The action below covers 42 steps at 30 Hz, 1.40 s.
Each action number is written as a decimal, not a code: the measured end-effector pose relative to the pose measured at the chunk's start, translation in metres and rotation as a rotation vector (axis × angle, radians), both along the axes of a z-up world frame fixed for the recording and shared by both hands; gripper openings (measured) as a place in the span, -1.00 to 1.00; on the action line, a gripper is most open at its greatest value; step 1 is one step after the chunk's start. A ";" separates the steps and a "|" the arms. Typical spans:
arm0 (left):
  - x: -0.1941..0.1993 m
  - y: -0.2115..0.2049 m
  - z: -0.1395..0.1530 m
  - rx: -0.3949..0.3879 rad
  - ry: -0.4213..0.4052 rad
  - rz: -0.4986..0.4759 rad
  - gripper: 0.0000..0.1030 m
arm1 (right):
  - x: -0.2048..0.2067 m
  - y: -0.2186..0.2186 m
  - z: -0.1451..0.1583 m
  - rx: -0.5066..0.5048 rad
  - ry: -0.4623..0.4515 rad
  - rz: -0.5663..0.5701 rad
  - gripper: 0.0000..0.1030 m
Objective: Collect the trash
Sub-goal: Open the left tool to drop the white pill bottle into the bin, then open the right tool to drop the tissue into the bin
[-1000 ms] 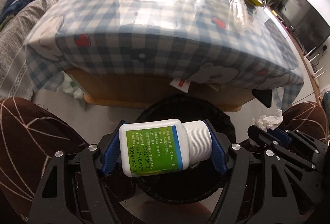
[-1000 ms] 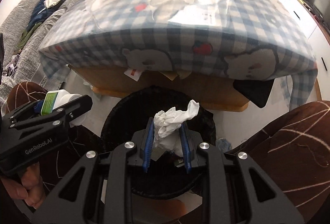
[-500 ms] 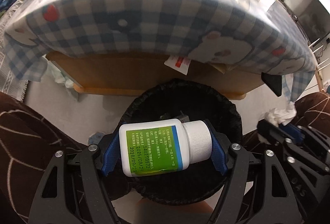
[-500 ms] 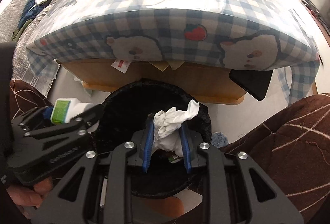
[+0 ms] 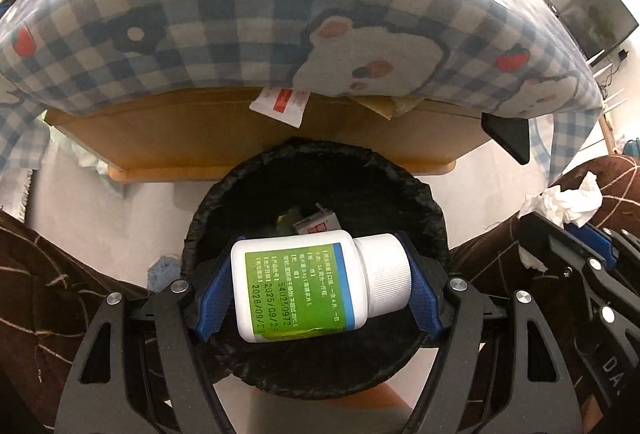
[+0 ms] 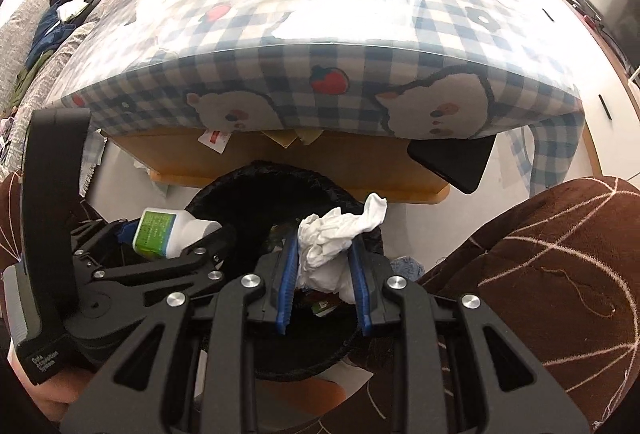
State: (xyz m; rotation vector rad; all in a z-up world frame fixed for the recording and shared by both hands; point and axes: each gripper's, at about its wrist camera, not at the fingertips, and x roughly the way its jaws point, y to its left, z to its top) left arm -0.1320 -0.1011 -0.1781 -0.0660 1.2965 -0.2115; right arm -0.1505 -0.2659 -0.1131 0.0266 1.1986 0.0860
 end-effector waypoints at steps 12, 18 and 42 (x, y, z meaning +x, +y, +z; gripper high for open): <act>-0.004 0.037 0.023 0.039 -0.047 0.090 0.89 | 0.000 0.015 0.000 0.011 -0.003 0.037 -0.54; -0.002 0.055 0.032 0.064 -0.056 0.117 0.89 | 0.004 0.022 -0.006 0.017 0.008 0.051 -0.54; 0.003 0.070 0.041 0.070 -0.047 0.150 0.89 | 0.018 0.043 -0.031 -0.007 0.057 0.101 -0.49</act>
